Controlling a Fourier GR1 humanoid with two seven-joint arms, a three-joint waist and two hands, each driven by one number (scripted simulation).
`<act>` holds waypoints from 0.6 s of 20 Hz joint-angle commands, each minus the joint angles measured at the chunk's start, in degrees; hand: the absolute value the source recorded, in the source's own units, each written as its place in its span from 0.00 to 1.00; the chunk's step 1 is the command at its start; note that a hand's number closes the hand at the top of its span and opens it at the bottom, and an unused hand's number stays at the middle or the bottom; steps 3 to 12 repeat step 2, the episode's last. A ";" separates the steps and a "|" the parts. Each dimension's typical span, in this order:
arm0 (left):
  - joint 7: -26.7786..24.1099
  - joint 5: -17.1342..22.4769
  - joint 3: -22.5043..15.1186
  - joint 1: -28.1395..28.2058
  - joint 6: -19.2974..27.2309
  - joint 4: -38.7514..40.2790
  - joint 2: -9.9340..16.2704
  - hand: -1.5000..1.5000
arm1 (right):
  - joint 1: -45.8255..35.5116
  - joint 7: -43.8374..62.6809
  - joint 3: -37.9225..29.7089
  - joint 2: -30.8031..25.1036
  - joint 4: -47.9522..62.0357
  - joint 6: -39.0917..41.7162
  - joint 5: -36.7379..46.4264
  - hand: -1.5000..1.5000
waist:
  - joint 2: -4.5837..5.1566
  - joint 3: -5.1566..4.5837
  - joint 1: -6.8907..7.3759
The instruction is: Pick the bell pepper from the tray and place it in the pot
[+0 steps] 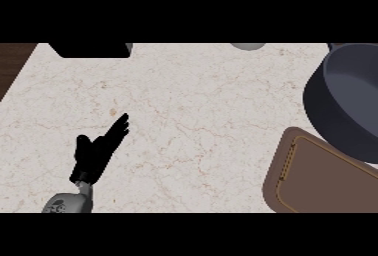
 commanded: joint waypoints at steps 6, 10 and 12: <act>-2.52 -1.34 -0.20 1.51 -0.13 1.19 0.41 0.50 | 6.82 -7.75 -7.06 -2.95 -4.89 4.13 -8.34 0.00 | -0.25 -0.07 -0.80; -2.52 -1.34 -0.20 1.51 -0.13 1.19 0.41 0.50 | 6.82 -7.75 -7.06 -2.95 -4.89 4.13 -8.34 0.00 | -0.25 -0.07 -0.80; -2.52 -1.34 -0.20 1.51 -0.13 1.19 0.41 0.50 | 6.82 -7.75 -7.06 -2.95 -4.89 4.13 -8.34 0.00 | -0.25 -0.07 -0.80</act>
